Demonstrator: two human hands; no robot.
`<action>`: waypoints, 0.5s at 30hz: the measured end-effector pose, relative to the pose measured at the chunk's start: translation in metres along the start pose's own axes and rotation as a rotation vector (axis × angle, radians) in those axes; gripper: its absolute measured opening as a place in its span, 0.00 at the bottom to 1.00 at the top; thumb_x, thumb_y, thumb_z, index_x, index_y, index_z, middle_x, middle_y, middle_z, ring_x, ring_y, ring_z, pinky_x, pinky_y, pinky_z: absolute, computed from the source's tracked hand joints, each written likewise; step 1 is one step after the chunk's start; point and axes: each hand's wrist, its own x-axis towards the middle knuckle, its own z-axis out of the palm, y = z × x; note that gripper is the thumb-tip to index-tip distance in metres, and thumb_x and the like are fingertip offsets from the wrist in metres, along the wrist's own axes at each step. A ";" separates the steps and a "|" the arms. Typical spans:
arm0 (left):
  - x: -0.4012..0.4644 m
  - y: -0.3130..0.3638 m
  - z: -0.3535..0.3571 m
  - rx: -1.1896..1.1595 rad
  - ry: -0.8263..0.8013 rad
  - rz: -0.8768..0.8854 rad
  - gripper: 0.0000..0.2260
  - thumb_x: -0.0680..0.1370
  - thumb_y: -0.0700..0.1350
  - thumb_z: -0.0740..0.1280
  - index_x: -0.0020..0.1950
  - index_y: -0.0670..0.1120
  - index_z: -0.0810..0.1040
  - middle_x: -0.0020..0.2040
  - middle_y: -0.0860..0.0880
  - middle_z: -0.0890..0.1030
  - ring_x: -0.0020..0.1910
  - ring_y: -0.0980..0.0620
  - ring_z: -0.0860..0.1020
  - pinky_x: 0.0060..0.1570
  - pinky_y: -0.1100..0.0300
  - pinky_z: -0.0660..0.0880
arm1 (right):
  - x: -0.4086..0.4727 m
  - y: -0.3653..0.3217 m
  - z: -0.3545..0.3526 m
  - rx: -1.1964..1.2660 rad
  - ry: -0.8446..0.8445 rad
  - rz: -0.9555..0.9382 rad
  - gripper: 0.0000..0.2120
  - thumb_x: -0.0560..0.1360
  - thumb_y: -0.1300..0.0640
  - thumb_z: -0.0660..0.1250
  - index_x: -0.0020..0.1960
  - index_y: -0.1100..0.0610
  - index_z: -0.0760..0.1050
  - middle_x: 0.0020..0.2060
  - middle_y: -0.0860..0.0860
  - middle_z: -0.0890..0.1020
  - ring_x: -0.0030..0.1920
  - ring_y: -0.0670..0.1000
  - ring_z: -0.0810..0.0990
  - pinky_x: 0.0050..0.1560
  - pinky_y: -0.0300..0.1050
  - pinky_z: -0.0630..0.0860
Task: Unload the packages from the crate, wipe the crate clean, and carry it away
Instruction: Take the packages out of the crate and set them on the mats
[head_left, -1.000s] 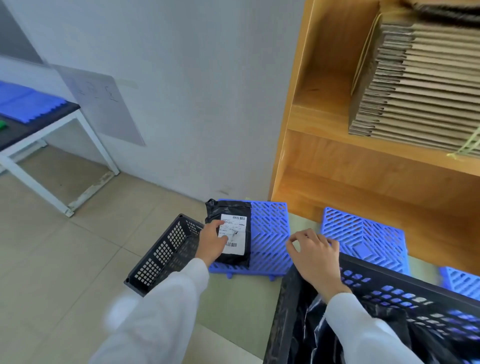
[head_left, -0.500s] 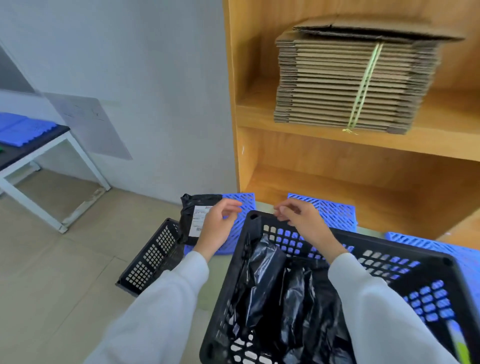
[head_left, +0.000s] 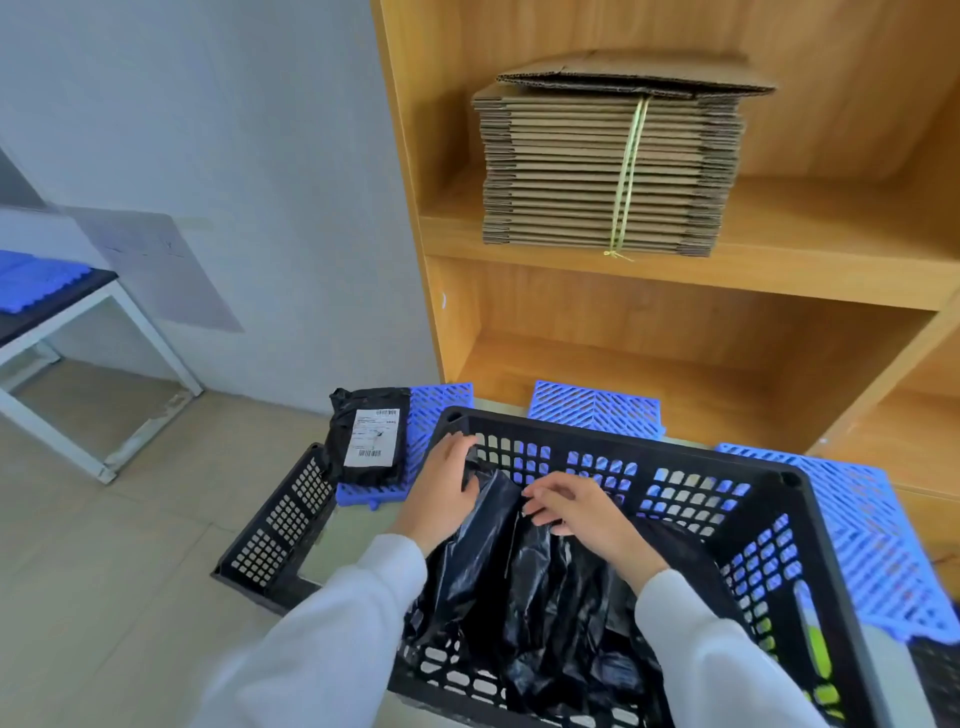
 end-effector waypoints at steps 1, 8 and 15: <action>0.000 0.001 0.002 0.018 -0.032 -0.009 0.28 0.82 0.42 0.66 0.81 0.47 0.60 0.79 0.47 0.63 0.79 0.49 0.62 0.74 0.60 0.58 | -0.001 0.003 0.002 0.005 0.002 0.014 0.10 0.84 0.54 0.62 0.55 0.53 0.82 0.48 0.50 0.87 0.47 0.50 0.85 0.47 0.42 0.77; -0.001 0.000 0.019 0.082 -0.170 -0.134 0.45 0.80 0.44 0.71 0.82 0.58 0.39 0.65 0.42 0.75 0.62 0.45 0.77 0.62 0.50 0.76 | -0.003 0.025 0.013 0.018 -0.012 0.110 0.10 0.83 0.53 0.63 0.53 0.51 0.83 0.46 0.49 0.87 0.45 0.48 0.84 0.46 0.42 0.77; -0.012 -0.006 0.028 0.174 -0.049 -0.087 0.46 0.79 0.46 0.71 0.83 0.57 0.39 0.77 0.43 0.66 0.56 0.49 0.81 0.55 0.56 0.78 | -0.007 0.037 0.022 0.032 0.060 0.099 0.10 0.83 0.56 0.62 0.53 0.52 0.82 0.46 0.49 0.87 0.46 0.47 0.84 0.45 0.40 0.76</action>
